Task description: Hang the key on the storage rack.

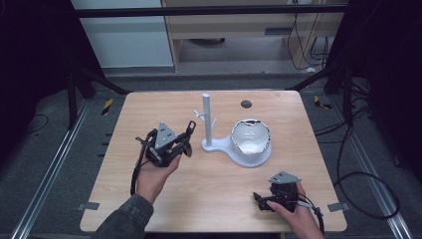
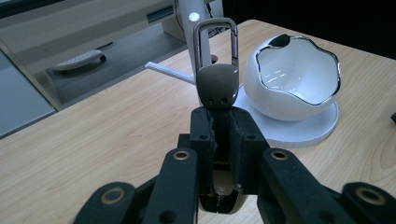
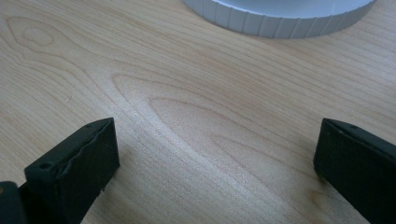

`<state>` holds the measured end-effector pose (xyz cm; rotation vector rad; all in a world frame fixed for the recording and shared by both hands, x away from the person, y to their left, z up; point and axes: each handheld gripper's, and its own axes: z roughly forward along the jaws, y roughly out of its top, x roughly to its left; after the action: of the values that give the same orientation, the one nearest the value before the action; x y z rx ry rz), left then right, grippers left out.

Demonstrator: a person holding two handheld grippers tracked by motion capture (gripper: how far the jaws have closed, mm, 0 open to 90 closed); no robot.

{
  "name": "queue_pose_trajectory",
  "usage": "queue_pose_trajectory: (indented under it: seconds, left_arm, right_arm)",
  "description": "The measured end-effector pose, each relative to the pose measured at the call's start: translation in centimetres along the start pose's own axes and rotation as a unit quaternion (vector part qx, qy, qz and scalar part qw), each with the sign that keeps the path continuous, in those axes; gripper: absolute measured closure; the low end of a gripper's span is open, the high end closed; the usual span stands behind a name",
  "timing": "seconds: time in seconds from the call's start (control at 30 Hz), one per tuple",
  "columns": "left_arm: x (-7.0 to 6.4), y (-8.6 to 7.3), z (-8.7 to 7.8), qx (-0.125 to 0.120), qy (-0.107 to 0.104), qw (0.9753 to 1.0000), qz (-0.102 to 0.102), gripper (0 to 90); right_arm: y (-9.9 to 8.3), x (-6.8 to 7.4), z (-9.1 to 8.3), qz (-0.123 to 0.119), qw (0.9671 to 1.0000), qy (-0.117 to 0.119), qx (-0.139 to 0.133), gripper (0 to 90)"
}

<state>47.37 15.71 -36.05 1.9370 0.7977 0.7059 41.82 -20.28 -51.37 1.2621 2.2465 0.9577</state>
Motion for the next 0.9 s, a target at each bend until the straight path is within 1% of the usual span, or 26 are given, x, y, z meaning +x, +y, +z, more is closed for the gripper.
queue_pose_trajectory:
  seconds: [0.07,0.1,0.17,0.23,0.3,0.4,0.43,0.47,0.5,0.53,0.57,0.67,0.7,0.77,0.83,0.87,0.9]
  left_arm:
    - [0.0,0.1,0.1,0.004,0.0,1.0,-0.003,80.2]
    - [0.1,0.4,0.3,0.001,0.006,1.0,0.005,80.2]
    - [0.2,0.6,0.4,0.001,0.008,1.0,0.005,80.2]
    - [0.2,0.9,0.6,0.002,0.01,0.9999,0.012,80.2]
    - [0.2,1.2,1.0,0.01,0.008,0.9998,0.012,80.2]
    - [0.4,1.2,1.4,0.017,0.009,0.9997,0.012,80.2]
    - [0.5,1.3,1.5,0.015,0.012,0.9997,0.017,80.2]
    - [0.5,1.3,1.5,0.015,0.012,0.9997,0.017,80.2]
    - [0.5,1.3,1.6,0.017,0.011,0.9997,0.01,80.2]
    - [0.8,1.3,1.6,0.018,0.013,0.9997,0.011,80.2]
    - [0.8,1.4,1.7,0.015,0.014,0.9998,0.006,80.2]
    - [1.0,1.5,1.7,0.017,0.015,0.9997,0.007,80.2]
    - [1.0,1.6,1.8,0.013,0.016,0.9997,0.009,80.2]
    - [1.1,1.7,1.9,0.016,0.017,0.9996,0.012,80.1]
    - [1.0,1.7,2.1,0.016,0.016,0.9997,0.012,80.1]
    - [0.9,1.8,2.2,0.022,0.014,0.9996,0.01,80.1]
    - [0.9,1.8,2.3,0.019,0.015,0.9996,0.015,80.1]
  right_arm:
    - [0.0,0.0,0.0,0.0,1.0,0.0,0.0,0.4]
    - [0.0,0.0,0.0,0.001,1.0,0.0,0.0,0.4]
    - [0.0,0.0,0.0,0.001,1.0,0.0,0.0,0.4]
    - [0.0,0.0,0.0,0.0,1.0,0.0,0.0,0.4]
    - [0.0,0.0,0.0,0.0,1.0,0.001,0.0,0.4]
    - [0.0,0.0,0.0,0.0,1.0,0.001,0.0,0.4]
    - [0.0,0.0,0.0,0.0,1.0,0.001,0.0,0.4]
    - [0.0,0.0,0.0,0.0,1.0,0.001,0.0,0.4]
    - [0.0,0.0,0.0,0.0,1.0,0.001,0.0,0.4]
    - [0.0,0.0,0.0,0.0,1.0,0.001,0.0,0.4]
    - [0.0,0.0,0.0,0.0,1.0,0.001,0.0,0.4]
    - [0.0,0.0,0.0,0.0,1.0,0.001,0.0,0.4]
    - [0.0,0.0,0.0,0.001,1.0,0.001,0.0,0.4]
    - [0.0,0.0,0.0,0.0,1.0,0.001,0.0,0.4]
    - [0.0,0.0,0.0,0.0,1.0,0.001,0.0,0.4]
    - [0.0,0.0,0.0,0.0,1.0,0.001,0.0,0.4]
    - [0.0,0.0,0.0,0.0,1.0,0.001,0.0,0.4]
